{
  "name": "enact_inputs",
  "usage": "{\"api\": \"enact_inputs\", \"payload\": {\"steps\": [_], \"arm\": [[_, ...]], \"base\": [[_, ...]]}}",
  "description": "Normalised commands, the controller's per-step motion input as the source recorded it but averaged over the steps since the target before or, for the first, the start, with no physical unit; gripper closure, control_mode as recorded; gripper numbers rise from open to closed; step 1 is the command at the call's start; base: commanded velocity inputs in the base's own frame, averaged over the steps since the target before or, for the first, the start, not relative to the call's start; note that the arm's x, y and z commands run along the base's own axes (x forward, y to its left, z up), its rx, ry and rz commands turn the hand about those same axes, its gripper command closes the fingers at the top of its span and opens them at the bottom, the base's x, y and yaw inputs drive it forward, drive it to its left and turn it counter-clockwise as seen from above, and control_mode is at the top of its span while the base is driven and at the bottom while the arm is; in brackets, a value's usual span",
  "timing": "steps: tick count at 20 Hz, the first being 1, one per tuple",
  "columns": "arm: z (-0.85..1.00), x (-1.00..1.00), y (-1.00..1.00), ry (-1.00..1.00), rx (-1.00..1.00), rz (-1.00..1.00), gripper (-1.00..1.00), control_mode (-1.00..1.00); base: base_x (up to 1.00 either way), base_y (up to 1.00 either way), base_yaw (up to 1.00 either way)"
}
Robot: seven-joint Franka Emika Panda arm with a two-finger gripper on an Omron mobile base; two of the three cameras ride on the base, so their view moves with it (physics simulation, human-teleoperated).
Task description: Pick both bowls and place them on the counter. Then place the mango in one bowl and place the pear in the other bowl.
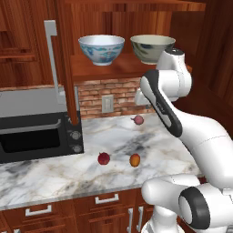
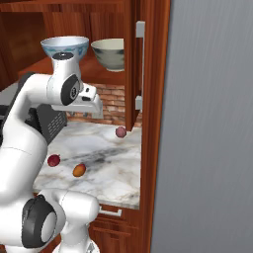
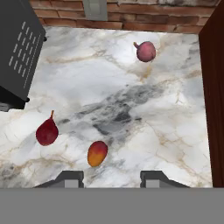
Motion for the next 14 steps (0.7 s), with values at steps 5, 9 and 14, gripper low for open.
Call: {"api": "enact_inputs", "payload": {"steps": [5, 9, 14], "arm": [[0.00, -0.08, 0.00, -0.01, 0.00, 0.00, -1.00, -1.00], [0.03, -0.19, 0.08, -0.14, 0.04, -0.02, -1.00, -1.00], [0.21, -0.14, 0.21, -0.08, 0.11, -0.13, -1.00, -1.00]], "base": [[0.00, 0.00, 0.00], [0.00, 0.00, 0.00], [0.00, 0.00, 0.00]]}}
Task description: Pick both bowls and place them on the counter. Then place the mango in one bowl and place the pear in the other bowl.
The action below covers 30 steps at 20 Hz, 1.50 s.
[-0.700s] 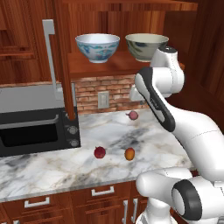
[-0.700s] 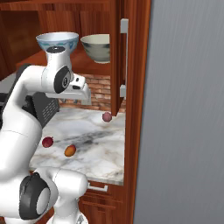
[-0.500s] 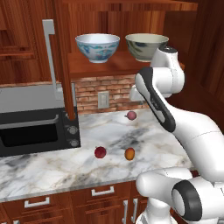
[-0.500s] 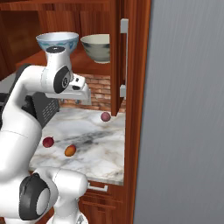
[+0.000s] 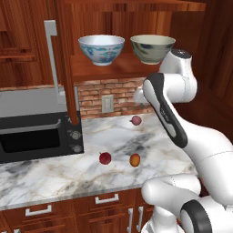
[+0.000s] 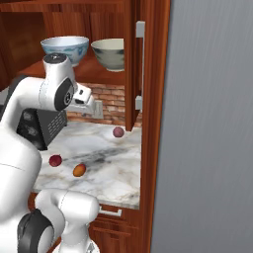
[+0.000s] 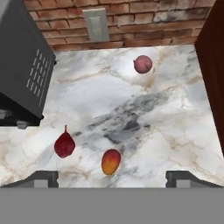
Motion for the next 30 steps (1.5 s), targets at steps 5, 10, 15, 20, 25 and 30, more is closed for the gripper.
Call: {"api": "enact_inputs", "payload": {"steps": [5, 10, 15, 20, 25, 30], "arm": [[0.32, -0.06, 0.26, 0.00, 0.14, -0.19, -1.00, -1.00], [0.37, 0.00, 0.23, 0.00, 0.21, -0.19, -1.00, -1.00], [0.28, 0.00, 0.15, -0.09, 0.28, -0.11, -1.00, -1.00], [0.18, 0.05, 0.14, -0.29, 0.23, -0.07, -1.00, -1.00], [0.32, 0.13, 0.24, -0.08, 0.25, -0.14, -1.00, -1.00], [0.36, 0.20, 0.12, 0.00, 0.36, -0.11, -1.00, -1.00]], "base": [[0.00, 0.00, 0.00], [0.00, 0.00, 0.00], [0.00, 0.00, 0.00], [0.00, 0.00, 0.00], [0.00, 0.00, 0.00], [0.00, 0.00, 0.00]]}}
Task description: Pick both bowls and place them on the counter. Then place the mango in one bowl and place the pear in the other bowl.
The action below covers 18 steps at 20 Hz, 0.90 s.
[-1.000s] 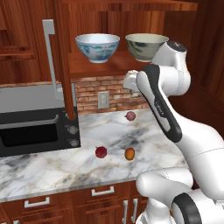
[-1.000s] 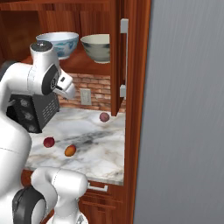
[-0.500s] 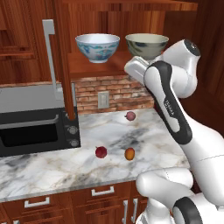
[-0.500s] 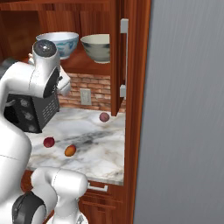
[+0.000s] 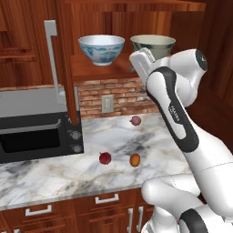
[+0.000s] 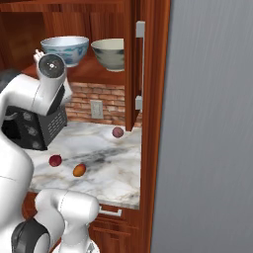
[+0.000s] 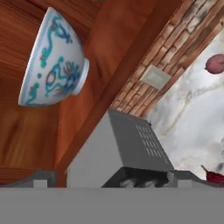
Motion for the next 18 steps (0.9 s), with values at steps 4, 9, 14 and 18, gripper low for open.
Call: {"api": "enact_inputs", "payload": {"steps": [4, 9, 14, 18], "arm": [[0.41, 0.21, 0.05, 0.00, 0.26, -0.04, -1.00, -1.00], [0.36, 0.32, 0.02, 0.01, 0.18, 0.00, -1.00, -1.00], [0.34, 0.42, 0.01, 0.18, 0.11, 0.00, -1.00, -1.00], [0.29, 0.48, 0.00, 0.20, 0.05, 0.00, -1.00, -1.00]], "base": [[0.00, 0.00, 0.00], [0.00, 0.00, 0.00], [0.00, 0.00, 0.00], [0.00, 0.00, 0.00]]}}
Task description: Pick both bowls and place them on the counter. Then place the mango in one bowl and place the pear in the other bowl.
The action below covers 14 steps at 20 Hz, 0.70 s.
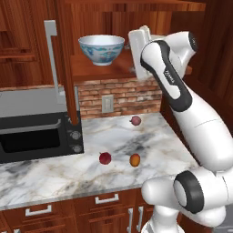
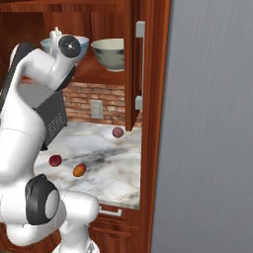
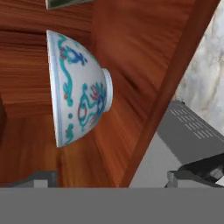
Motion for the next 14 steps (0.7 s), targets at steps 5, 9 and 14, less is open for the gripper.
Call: {"api": "enact_inputs", "payload": {"steps": [5, 9, 14], "arm": [[0.21, 0.54, 0.03, 0.14, 0.02, 0.00, -1.00, -1.00], [0.07, 0.50, 0.08, 0.00, 0.00, 0.00, -1.00, -1.00], [-0.10, 0.52, 0.17, 0.00, 0.00, 0.00, -1.00, -1.00]], "base": [[0.00, 0.00, 0.00], [0.00, 0.00, 0.00], [0.00, 0.00, 0.00]]}}
